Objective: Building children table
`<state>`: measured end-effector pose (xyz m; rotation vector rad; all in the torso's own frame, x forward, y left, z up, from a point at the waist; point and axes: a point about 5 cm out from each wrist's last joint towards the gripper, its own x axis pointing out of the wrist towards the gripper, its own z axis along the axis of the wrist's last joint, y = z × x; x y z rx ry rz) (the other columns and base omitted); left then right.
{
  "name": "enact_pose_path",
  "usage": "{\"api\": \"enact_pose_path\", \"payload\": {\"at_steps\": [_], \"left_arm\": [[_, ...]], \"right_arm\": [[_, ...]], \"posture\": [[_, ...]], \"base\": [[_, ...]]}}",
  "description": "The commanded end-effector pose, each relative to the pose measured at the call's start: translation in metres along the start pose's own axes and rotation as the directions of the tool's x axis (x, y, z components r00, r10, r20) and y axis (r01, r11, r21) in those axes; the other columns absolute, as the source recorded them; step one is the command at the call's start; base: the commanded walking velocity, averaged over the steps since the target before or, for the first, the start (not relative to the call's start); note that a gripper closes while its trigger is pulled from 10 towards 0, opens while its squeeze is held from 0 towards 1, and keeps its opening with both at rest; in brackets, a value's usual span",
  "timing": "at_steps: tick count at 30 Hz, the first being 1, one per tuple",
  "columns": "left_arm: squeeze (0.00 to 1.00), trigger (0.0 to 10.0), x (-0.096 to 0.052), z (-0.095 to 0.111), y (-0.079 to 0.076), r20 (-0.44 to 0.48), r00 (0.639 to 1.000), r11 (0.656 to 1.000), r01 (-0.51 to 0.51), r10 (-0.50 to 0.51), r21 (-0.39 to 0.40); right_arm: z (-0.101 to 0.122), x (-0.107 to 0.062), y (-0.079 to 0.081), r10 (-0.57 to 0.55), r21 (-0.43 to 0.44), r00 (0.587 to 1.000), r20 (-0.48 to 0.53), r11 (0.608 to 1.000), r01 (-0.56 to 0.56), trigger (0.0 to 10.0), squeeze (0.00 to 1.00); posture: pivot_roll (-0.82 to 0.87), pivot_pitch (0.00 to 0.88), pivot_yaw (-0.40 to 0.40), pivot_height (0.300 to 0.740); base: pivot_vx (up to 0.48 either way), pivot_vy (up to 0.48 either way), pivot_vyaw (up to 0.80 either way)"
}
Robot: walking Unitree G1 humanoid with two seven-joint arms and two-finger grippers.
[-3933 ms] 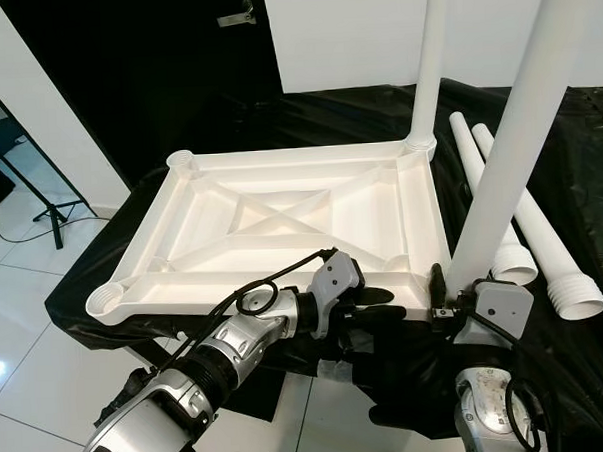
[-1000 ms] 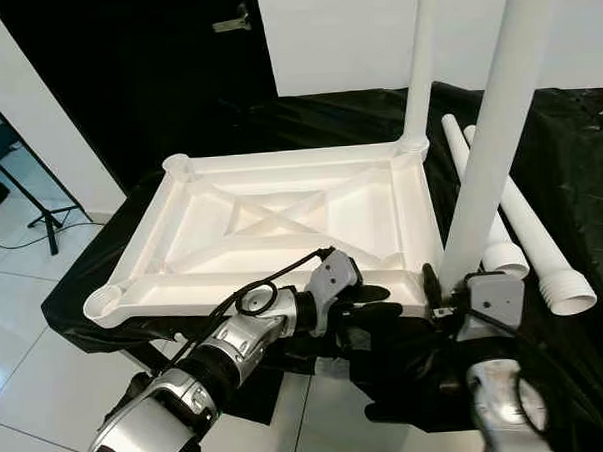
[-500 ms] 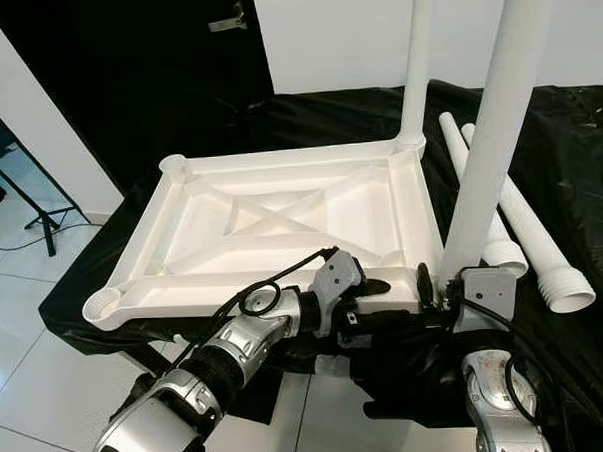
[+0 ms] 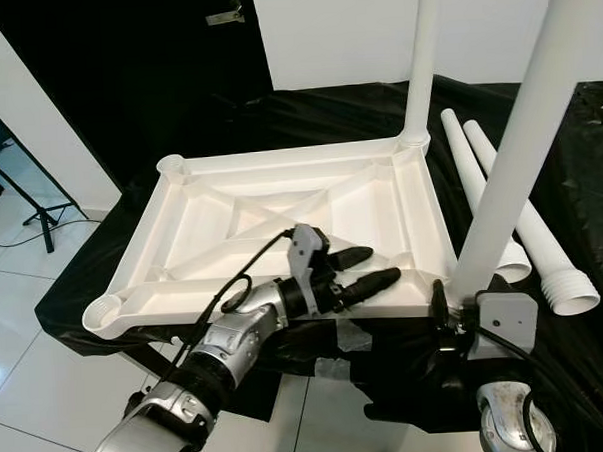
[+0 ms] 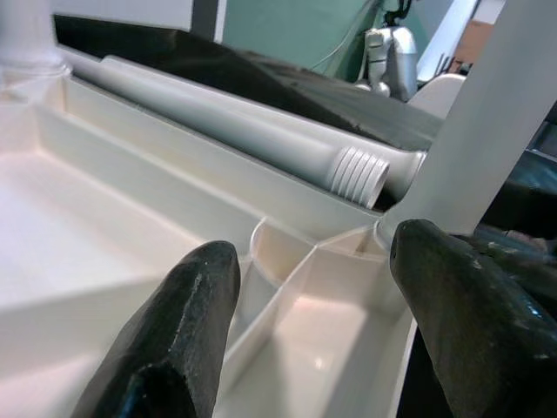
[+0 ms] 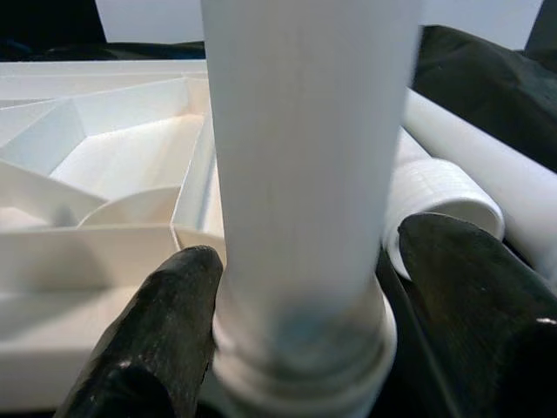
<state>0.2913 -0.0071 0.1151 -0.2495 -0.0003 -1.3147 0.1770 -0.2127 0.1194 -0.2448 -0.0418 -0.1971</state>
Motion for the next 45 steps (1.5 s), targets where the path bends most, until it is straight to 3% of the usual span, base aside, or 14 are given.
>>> {"api": "enact_pose_path", "payload": {"at_steps": [1,9,13,15,17,18,20,21,29,30,37,38,42,45], "left_arm": [[0.00,10.0,-0.005,-0.001,-0.005,-0.001,0.991,0.991,0.130,-0.130,-0.001],[0.00,10.0,-0.013,0.000,0.001,-0.035,0.998,0.997,0.057,-0.055,0.056],[0.00,10.0,-0.030,-0.003,0.003,-0.139,0.984,0.991,0.119,-0.109,0.068],[0.00,10.0,-0.030,-0.003,0.003,-0.139,0.984,0.991,0.119,-0.109,0.068],[0.00,10.0,-0.045,-0.006,0.004,-0.228,0.958,0.981,0.188,-0.172,0.052],[0.00,10.0,-0.050,-0.007,0.004,-0.253,0.948,0.977,0.209,-0.193,0.041],[0.00,10.0,-0.050,-0.007,0.004,-0.253,0.948,0.977,0.209,-0.193,0.041],[0.00,10.0,-0.053,-0.007,0.004,-0.265,0.942,0.974,0.224,-0.208,0.033],[0.00,10.0,-0.058,-0.009,0.001,-0.288,0.921,0.962,0.271,-0.261,-0.005],[0.00,10.0,-0.060,-0.010,-0.002,-0.298,0.910,0.955,0.295,-0.289,-0.025],[0.00,10.0,-0.064,-0.007,-0.009,-0.271,0.891,0.932,0.348,-0.364,-0.106],[0.00,10.0,-0.065,-0.004,-0.011,-0.254,0.889,0.925,0.360,-0.381,-0.124],[0.00,10.0,-0.064,-0.003,-0.011,-0.256,0.890,0.926,0.359,-0.377,-0.117],[0.00,10.0,-0.058,-0.001,-0.007,-0.240,0.912,0.943,0.326,-0.332,-0.066]], "right_arm": [[-0.006,-0.005,-0.007,-0.041,-0.027,0.998,-0.044,0.999,0.040,10.0,0.00],[0.008,-0.006,-0.019,-0.071,-0.090,0.997,0.005,0.993,0.071,10.0,0.00],[0.010,-0.010,-0.014,-0.007,-0.058,1.000,-0.022,0.998,0.006,10.0,0.00],[0.010,-0.010,-0.014,-0.007,-0.058,1.000,-0.022,0.998,0.006,10.0,0.00],[0.006,-0.015,-0.008,0.060,-0.020,0.995,-0.073,0.998,-0.062,10.0,0.00],[0.005,-0.017,-0.006,0.072,-0.012,0.994,-0.087,0.997,-0.073,10.0,0.76],[0.005,-0.017,-0.006,0.072,-0.012,0.994,-0.087,0.997,-0.073,10.0,0.76],[0.005,-0.019,-0.006,0.077,-0.007,0.993,-0.093,0.997,-0.078,10.0,1.00],[0.004,-0.023,-0.003,0.114,0.009,0.987,-0.116,0.993,-0.114,10.0,1.00],[0.002,-0.023,-0.001,0.133,0.016,0.982,-0.131,0.991,-0.132,10.0,0.00],[-0.003,-0.017,0.005,0.206,0.051,0.965,-0.162,0.978,-0.200,10.0,0.00],[-0.008,-0.009,0.007,0.230,0.071,0.957,-0.178,0.973,-0.221,10.0,0.00],[-0.010,-0.001,0.009,0.251,0.080,0.950,-0.183,0.967,-0.240,10.0,0.00],[-0.016,0.011,0.013,0.304,0.087,0.930,-0.208,0.952,-0.292,10.0,0.00]], "posture": [[-0.02,0.000,0.099,0.740],[-0.04,0.000,0.103,0.740],[-0.03,0.000,0.100,0.740],[-0.03,0.000,0.100,0.740],[-0.03,0.000,0.100,0.740],[-0.04,0.000,0.100,0.740],[-0.04,0.000,0.100,0.740],[-0.04,0.000,0.100,0.740],[-0.04,0.000,0.098,0.740],[-0.04,0.000,0.097,0.740],[-0.03,0.000,0.093,0.740],[-0.03,0.000,0.090,0.740],[-0.02,0.000,0.088,0.740],[-0.01,0.000,0.084,0.740]], "base": [[0.000,0.000,0.00],[0.000,0.000,0.00],[0.000,0.000,0.00],[0.000,0.000,0.00],[0.000,0.000,0.00],[0.000,0.000,0.00],[0.000,0.000,0.00],[0.000,0.000,0.00],[0.000,0.000,0.00],[0.000,0.000,0.00],[0.000,0.000,0.00],[0.000,0.000,0.00],[0.000,0.000,0.00],[0.000,0.000,0.00]]}}
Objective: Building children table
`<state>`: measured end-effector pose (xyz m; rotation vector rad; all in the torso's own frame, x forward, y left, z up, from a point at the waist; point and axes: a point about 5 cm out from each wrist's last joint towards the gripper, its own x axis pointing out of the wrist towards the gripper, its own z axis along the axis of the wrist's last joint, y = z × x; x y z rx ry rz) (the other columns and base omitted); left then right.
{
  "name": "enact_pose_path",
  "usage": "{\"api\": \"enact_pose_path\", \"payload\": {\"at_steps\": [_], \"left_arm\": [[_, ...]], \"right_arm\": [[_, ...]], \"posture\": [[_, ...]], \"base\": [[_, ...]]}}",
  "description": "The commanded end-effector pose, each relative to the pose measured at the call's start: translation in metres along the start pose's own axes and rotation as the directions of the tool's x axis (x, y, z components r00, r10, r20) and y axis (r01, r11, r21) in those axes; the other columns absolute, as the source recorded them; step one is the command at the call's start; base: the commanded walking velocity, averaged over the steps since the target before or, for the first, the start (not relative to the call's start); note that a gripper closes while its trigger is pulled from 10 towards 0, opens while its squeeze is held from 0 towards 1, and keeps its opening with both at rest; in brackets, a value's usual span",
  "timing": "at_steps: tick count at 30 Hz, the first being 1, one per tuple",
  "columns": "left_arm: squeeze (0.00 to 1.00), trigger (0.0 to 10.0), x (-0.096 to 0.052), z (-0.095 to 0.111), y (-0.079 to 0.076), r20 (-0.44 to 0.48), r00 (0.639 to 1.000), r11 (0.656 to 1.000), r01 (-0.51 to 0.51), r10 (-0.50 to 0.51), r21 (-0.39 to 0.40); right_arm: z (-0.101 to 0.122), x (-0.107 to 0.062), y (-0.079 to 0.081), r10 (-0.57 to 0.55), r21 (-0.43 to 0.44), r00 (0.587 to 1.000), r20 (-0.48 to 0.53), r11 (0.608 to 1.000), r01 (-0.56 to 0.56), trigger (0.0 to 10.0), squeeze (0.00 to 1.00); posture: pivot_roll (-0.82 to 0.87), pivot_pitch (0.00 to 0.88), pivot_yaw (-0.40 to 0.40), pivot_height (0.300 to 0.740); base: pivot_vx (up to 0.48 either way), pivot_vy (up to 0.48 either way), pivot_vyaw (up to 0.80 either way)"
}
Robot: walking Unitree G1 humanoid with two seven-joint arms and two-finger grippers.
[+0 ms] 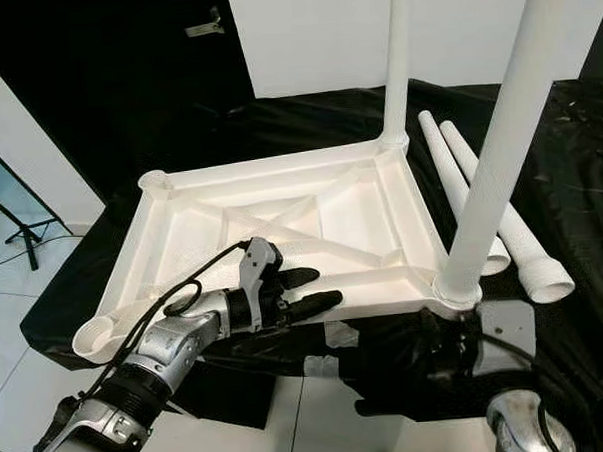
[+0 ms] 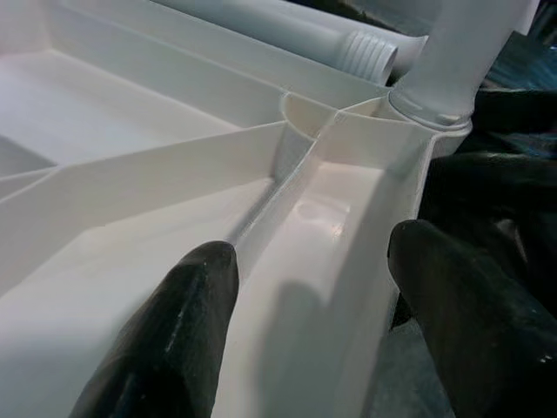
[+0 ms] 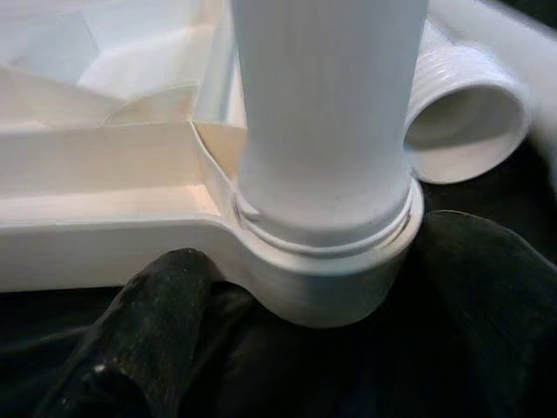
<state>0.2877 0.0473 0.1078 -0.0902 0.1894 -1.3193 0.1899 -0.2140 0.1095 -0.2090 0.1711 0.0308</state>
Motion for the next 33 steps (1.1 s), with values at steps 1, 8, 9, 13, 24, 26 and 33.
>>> {"api": "enact_pose_path", "payload": {"at_steps": [1,8,9,13,24,26,33], "left_arm": [[0.00,10.0,0.000,-0.001,-0.016,-0.002,0.948,0.947,0.320,-0.320,0.021],[0.00,10.0,0.012,0.017,-0.006,0.127,0.973,0.981,0.184,-0.191,0.070],[0.00,10.0,0.014,0.021,-0.005,0.151,0.974,0.984,0.160,-0.169,0.074],[0.00,10.0,0.017,0.023,-0.006,0.162,0.975,0.987,0.145,-0.155,0.074],[0.00,10.0,0.013,0.012,-0.005,0.086,0.989,0.991,0.110,-0.117,0.080],[0.00,10.0,0.013,0.003,-0.001,0.015,0.996,0.992,0.082,-0.084,0.098],[0.00,10.0,0.015,-0.009,0.008,-0.071,0.998,0.992,0.012,-0.003,0.123]], "right_arm": [[-0.006,0.007,0.011,0.093,0.029,0.995,-0.038,0.995,-0.092,10.0,0.00],[-0.005,0.033,0.006,0.129,-0.024,0.991,-0.041,0.991,-0.131,10.0,0.00],[-0.002,0.045,0.001,0.116,-0.041,0.993,-0.031,0.992,-0.117,10.0,0.00],[0.010,0.068,-0.009,0.080,-0.068,0.997,0.004,0.995,-0.080,10.0,0.00],[0.028,0.071,0.018,0.070,-0.017,0.996,0.061,0.997,-0.069,10.0,0.00],[0.027,0.064,0.026,0.069,-0.001,0.996,0.055,0.998,-0.069,10.0,0.00],[0.028,0.051,0.034,0.051,0.025,0.998,0.047,0.998,-0.052,10.0,0.00]], "posture": [[0.00,0.000,0.083,0.740],[0.02,0.000,0.075,0.740],[0.02,0.000,0.073,0.740],[0.03,0.000,0.072,0.740],[0.05,0.000,0.076,0.740],[0.04,0.000,0.077,0.740],[0.02,0.000,0.086,0.740]], "base": [[0.000,0.000,0.00],[0.000,0.000,0.00],[0.000,0.000,0.00],[0.000,0.000,0.00],[0.000,0.000,0.00],[0.000,0.000,0.00],[0.000,0.000,0.00]]}}
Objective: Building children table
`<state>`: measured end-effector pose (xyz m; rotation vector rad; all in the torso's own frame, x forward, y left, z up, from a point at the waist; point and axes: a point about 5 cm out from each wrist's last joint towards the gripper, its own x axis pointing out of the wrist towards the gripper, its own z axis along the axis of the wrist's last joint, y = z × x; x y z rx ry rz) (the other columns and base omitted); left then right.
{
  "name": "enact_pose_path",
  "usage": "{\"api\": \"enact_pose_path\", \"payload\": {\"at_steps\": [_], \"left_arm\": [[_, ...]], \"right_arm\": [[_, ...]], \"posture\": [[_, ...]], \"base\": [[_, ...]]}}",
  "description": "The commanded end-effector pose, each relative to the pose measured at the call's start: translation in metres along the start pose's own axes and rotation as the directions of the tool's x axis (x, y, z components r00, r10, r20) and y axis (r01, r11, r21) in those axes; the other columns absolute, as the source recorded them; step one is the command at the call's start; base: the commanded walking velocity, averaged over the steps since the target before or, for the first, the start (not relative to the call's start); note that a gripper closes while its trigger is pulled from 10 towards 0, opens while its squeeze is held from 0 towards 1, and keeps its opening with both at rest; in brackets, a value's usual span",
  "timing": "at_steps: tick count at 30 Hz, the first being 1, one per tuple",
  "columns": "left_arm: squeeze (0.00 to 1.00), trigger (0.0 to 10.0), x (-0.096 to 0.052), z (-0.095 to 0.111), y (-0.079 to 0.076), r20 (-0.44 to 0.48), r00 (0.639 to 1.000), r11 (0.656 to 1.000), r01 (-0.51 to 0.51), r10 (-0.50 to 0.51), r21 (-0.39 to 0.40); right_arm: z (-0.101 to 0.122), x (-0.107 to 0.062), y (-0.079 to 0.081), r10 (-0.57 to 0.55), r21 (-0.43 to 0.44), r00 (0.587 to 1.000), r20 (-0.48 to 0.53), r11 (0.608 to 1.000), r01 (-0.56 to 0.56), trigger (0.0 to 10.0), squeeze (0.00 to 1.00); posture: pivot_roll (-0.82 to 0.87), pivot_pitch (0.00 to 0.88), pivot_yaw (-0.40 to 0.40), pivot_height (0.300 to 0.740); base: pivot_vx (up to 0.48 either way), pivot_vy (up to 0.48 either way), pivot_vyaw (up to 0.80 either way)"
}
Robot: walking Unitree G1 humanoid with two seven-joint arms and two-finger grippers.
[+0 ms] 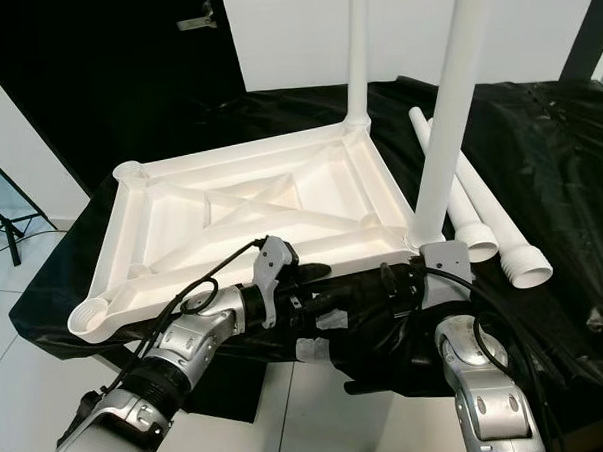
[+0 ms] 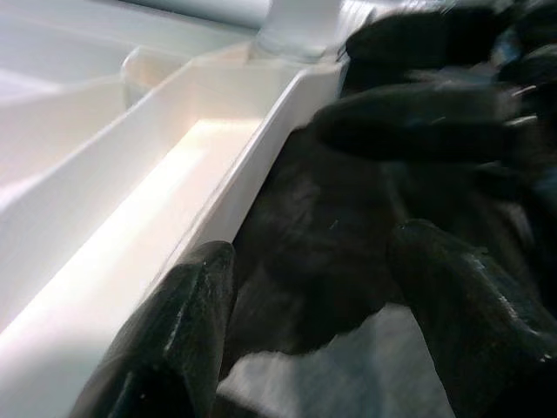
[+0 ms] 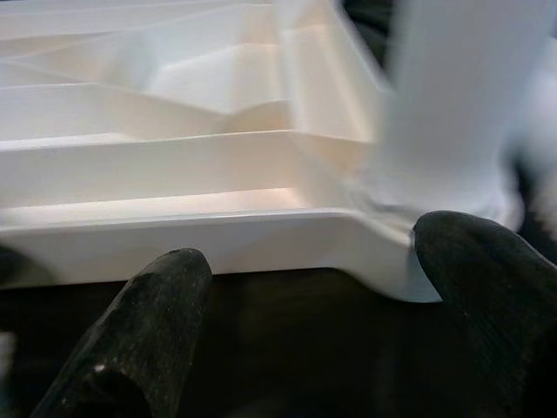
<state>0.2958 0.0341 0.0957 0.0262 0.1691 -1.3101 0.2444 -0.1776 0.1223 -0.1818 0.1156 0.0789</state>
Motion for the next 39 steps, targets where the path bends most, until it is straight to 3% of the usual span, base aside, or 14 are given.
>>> {"api": "enact_pose_path", "payload": {"at_steps": [1,7,9,10,16,17,19,20,25,29,33,34,37,39], "left_arm": [[0.00,10.0,0.001,0.001,0.003,-0.017,1.000,0.999,0.005,-0.005,0.033],[0.00,10.0,0.003,0.002,0.006,-0.023,0.999,0.999,-0.028,0.029,0.044],[0.00,10.0,0.005,0.005,0.011,-0.006,0.997,0.996,-0.072,0.073,0.046],[0.00,10.0,0.006,0.014,0.013,0.058,0.994,0.995,-0.091,0.088,0.036],[0.00,10.0,0.006,0.020,0.015,0.105,0.989,0.993,-0.111,0.107,0.034],[0.00,10.0,0.003,0.023,0.025,0.113,0.974,0.978,-0.203,0.197,0.045],[0.00,10.0,0.003,0.023,0.025,0.113,0.974,0.978,-0.203,0.197,0.045],[0.00,10.0,-0.001,0.025,0.033,0.115,0.958,0.962,-0.268,0.261,0.051],[0.00,10.0,-0.007,0.024,0.043,0.100,0.935,0.935,-0.348,0.341,0.071],[0.00,10.0,-0.010,0.020,0.047,0.058,0.923,0.919,-0.384,0.380,0.092],[0.00,10.0,-0.010,0.011,0.046,-0.012,0.941,0.936,-0.337,0.340,0.103],[0.00,10.0,-0.010,0.009,0.042,-0.022,0.959,0.956,-0.278,0.281,0.088],[0.00,10.0,-0.010,0.013,0.030,0.054,0.993,0.995,-0.102,0.101,0.016],[0.00,10.0,-0.010,0.014,0.028,0.073,0.995,0.998,-0.067,0.067,0.005]], "right_arm": [[-0.002,-0.003,0.002,-0.002,0.005,1.000,-0.018,1.000,0.002,10.0,0.00],[-0.003,-0.006,-0.002,-0.018,0.002,0.999,-0.026,1.000,0.018,10.0,0.00],[-0.003,-0.009,-0.006,-0.030,-0.004,0.999,-0.031,1.000,0.030,10.0,0.00],[-0.005,-0.014,-0.010,-0.045,-0.011,0.998,-0.042,0.999,0.045,10.0,0.00],[-0.006,-0.018,-0.013,-0.055,-0.016,0.997,-0.053,0.998,0.054,10.0,0.00],[-0.007,-0.025,-0.013,-0.068,-0.019,0.996,-0.054,0.998,0.067,10.0,0.00],[-0.007,-0.025,-0.013,-0.068,-0.019,0.996,-0.054,0.998,0.067,10.0,0.00],[-0.006,-0.029,-0.015,-0.102,-0.024,0.994,-0.041,0.995,0.101,10.0,0.00],[0.007,-0.036,-0.019,-0.172,-0.004,0.984,0.054,0.985,0.172,10.0,0.00],[0.015,-0.036,-0.015,-0.158,0.008,0.983,0.093,0.987,0.158,10.0,0.00],[0.018,-0.035,-0.012,-0.149,0.014,0.983,0.107,0.989,0.149,10.0,0.00],[0.019,-0.034,-0.012,-0.148,0.014,0.983,0.109,0.989,0.147,10.0,0.00],[0.021,-0.031,-0.012,-0.149,0.014,0.983,0.107,0.989,0.148,10.0,0.00],[0.021,-0.031,-0.012,-0.151,0.014,0.983,0.107,0.989,0.150,10.0,0.00]], "posture": [[0.01,0.000,0.087,0.740],[0.00,0.000,0.086,0.740],[-0.01,0.000,0.084,0.740],[-0.01,0.000,0.081,0.740],[0.00,0.000,0.078,0.740],[0.00,0.000,0.081,0.740],[0.00,0.000,0.081,0.740],[0.00,0.000,0.081,0.740],[-0.01,0.000,0.091,0.740],[-0.01,0.000,0.092,0.740],[0.00,0.000,0.094,0.740],[0.00,0.000,0.094,0.740],[0.01,0.000,0.093,0.740],[0.01,0.000,0.093,0.740]], "base": [[0.000,0.000,0.00],[0.000,0.000,0.00],[0.000,0.000,0.00],[0.000,0.000,0.00],[0.000,0.000,0.00],[0.000,0.000,0.00],[0.000,0.000,0.00],[0.000,0.000,0.00],[0.000,0.000,0.00],[0.000,0.000,0.00],[0.000,0.000,0.00],[0.000,0.000,0.00],[0.000,0.000,0.00],[0.000,0.000,0.00]]}}
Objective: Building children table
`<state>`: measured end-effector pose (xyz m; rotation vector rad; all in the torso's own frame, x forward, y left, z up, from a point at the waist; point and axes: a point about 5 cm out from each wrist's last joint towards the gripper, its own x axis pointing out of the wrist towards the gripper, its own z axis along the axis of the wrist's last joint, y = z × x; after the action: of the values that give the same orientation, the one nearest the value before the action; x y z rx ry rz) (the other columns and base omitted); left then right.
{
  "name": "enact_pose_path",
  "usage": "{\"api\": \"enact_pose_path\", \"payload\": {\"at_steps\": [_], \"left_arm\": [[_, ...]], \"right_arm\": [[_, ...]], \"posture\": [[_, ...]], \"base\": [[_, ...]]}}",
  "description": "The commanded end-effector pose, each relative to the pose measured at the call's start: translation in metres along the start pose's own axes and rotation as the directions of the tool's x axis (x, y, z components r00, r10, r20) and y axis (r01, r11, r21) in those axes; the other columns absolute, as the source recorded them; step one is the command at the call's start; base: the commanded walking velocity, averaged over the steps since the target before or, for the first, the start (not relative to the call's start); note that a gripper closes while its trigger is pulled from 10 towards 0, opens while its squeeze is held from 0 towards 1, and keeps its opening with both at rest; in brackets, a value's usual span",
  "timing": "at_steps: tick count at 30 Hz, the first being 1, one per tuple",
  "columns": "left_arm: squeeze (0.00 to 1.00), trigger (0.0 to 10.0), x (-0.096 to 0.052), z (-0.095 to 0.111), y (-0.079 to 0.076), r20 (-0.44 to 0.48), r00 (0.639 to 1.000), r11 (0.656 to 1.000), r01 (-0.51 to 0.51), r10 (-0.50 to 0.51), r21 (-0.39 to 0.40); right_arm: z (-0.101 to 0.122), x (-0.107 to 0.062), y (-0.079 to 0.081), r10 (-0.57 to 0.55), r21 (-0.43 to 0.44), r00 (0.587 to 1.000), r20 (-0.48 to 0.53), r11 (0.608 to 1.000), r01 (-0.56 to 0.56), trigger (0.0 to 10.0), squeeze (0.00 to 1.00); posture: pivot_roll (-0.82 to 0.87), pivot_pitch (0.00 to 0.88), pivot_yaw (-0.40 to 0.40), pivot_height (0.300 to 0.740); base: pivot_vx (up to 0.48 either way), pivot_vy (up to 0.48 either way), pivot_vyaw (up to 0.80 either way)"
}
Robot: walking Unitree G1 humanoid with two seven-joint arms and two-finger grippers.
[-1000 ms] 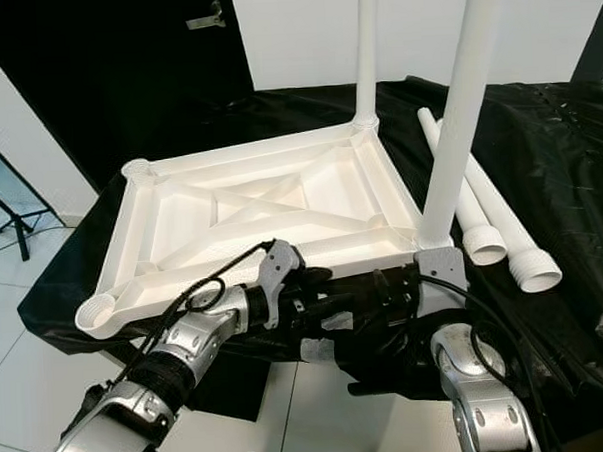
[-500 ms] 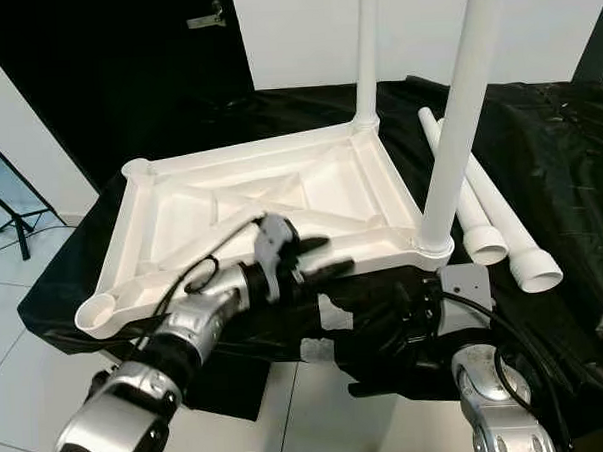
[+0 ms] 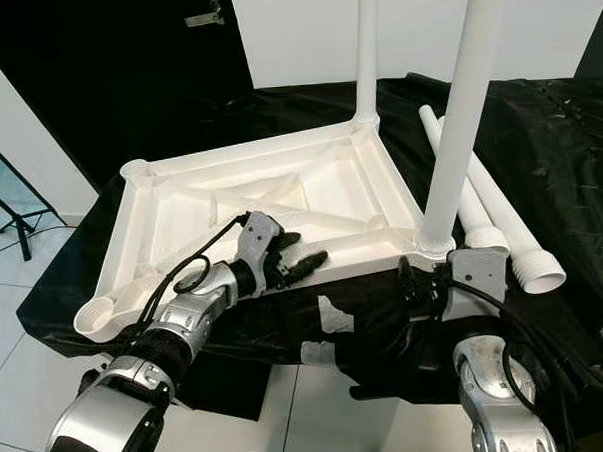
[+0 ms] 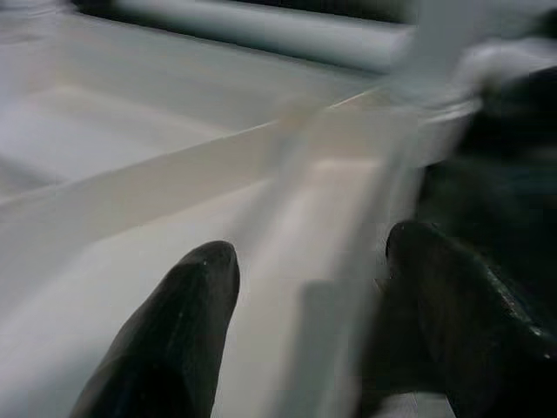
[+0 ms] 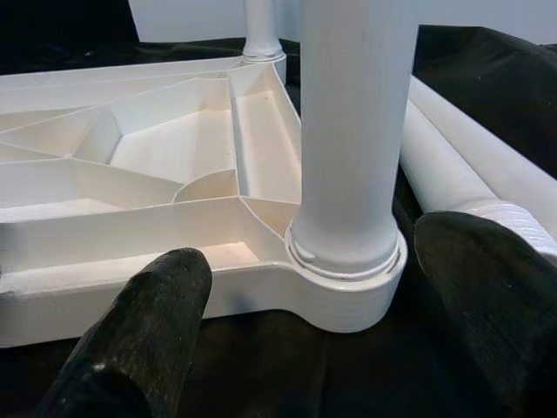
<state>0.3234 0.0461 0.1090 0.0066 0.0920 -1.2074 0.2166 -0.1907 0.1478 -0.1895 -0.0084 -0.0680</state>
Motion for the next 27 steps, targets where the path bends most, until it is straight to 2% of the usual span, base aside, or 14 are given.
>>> {"api": "enact_pose_path", "payload": {"at_steps": [1,4,7,9,10,11,12,15,16,17,18,20,23,27], "left_arm": [[0.00,10.0,-0.004,-0.001,-0.003,0.010,0.998,0.998,0.061,-0.061,-0.021],[0.00,10.0,-0.005,-0.004,-0.006,-0.008,0.995,0.995,0.099,-0.099,-0.014],[0.00,10.0,-0.004,-0.004,-0.006,-0.006,0.996,0.996,0.084,-0.084,0.004],[0.00,10.0,0.001,0.004,-0.002,0.033,0.999,1.000,0.020,-0.020,0.013],[0.00,10.0,0.001,0.004,-0.002,0.033,0.999,1.000,0.020,-0.020,0.013],[0.00,10.0,0.007,0.013,0.003,0.079,0.994,0.997,-0.073,0.072,0.017],[0.00,10.0,0.012,0.021,0.006,0.120,0.981,0.988,-0.155,0.153,0.008],[0.00,10.0,0.012,0.021,0.006,0.120,0.981,0.988,-0.155,0.153,0.008],[0.00,10.0,0.019,0.030,0.011,0.162,0.947,0.961,-0.274,0.277,-0.043],[0.00,10.0,0.019,0.030,0.011,0.162,0.947,0.961,-0.274,0.277,-0.043],[0.00,10.0,0.024,0.036,0.014,0.187,0.913,0.931,-0.349,0.363,-0.104],[0.00,10.0,0.024,0.036,0.014,0.187,0.913,0.931,-0.349,0.363,-0.104],[0.00,10.0,0.021,0.032,0.017,0.190,0.884,0.900,-0.398,0.428,-0.178],[0.00,10.0,0.014,0.025,0.017,0.194,0.877,0.894,-0.408,0.440,-0.186]], "right_arm": [[0.001,0.001,0.003,0.005,0.010,1.000,-0.001,1.000,-0.005,10.0,0.00],[0.008,0.005,0.001,-0.007,-0.011,0.999,0.040,1.000,0.007,10.0,0.00],[0.036,0.015,-0.009,-0.084,0.021,0.980,0.181,0.996,0.082,10.0,0.00],[0.057,0.019,-0.016,-0.151,0.086,0.944,0.293,0.988,0.132,10.0,0.00],[0.057,0.019,-0.016,-0.151,0.086,0.944,0.293,0.988,0.132,10.0,0.00],[0.063,0.022,-0.017,-0.180,0.129,0.932,0.314,0.981,0.146,10.0,0.00],[0.065,0.025,-0.017,-0.200,0.165,0.927,0.318,0.974,0.154,10.0,0.00],[0.065,0.025,-0.017,-0.200,0.165,0.927,0.318,0.974,0.154,10.0,0.00],[0.060,0.030,-0.014,-0.213,0.190,0.936,0.279,0.968,0.164,10.0,0.00],[0.060,0.030,-0.014,-0.213,0.190,0.936,0.279,0.968,0.164,10.0,0.00],[0.052,0.034,-0.009,-0.211,0.193,0.949,0.233,0.967,0.167,10.0,0.00],[0.052,0.034,-0.009,-0.211,0.193,0.949,0.233,0.967,0.167,10.0,0.00],[0.034,0.034,0.000,-0.158,0.127,0.974,0.162,0.982,0.138,10.0,0.00],[0.025,0.032,-0.002,-0.138,0.073,0.982,0.130,0.989,0.129,10.0,0.00]], "posture": [[0.01,0.000,0.093,0.740],[0.01,0.000,0.093,0.740],[0.02,0.000,0.091,0.740],[0.02,0.000,0.089,0.740],[0.02,0.000,0.089,0.740],[0.02,0.000,0.085,0.740],[0.02,0.000,0.085,0.740],[0.02,0.000,0.085,0.740],[0.04,0.000,0.079,0.740],[0.04,0.000,0.079,0.740],[0.04,0.000,0.071,0.740],[0.04,0.000,0.071,0.740],[0.05,0.000,0.065,0.740],[0.06,0.000,0.064,0.740]], "base": [[0.000,0.000,0.00],[0.000,0.000,0.00],[0.000,0.000,0.00],[0.000,0.000,0.00],[0.000,0.000,0.00],[0.000,0.000,0.00],[0.000,0.000,0.00],[0.000,0.000,0.00],[0.000,0.000,0.00],[0.000,0.000,0.00],[0.000,0.000,0.00],[0.000,0.000,0.00],[0.000,0.000,0.00],[0.000,0.000,0.00]]}}
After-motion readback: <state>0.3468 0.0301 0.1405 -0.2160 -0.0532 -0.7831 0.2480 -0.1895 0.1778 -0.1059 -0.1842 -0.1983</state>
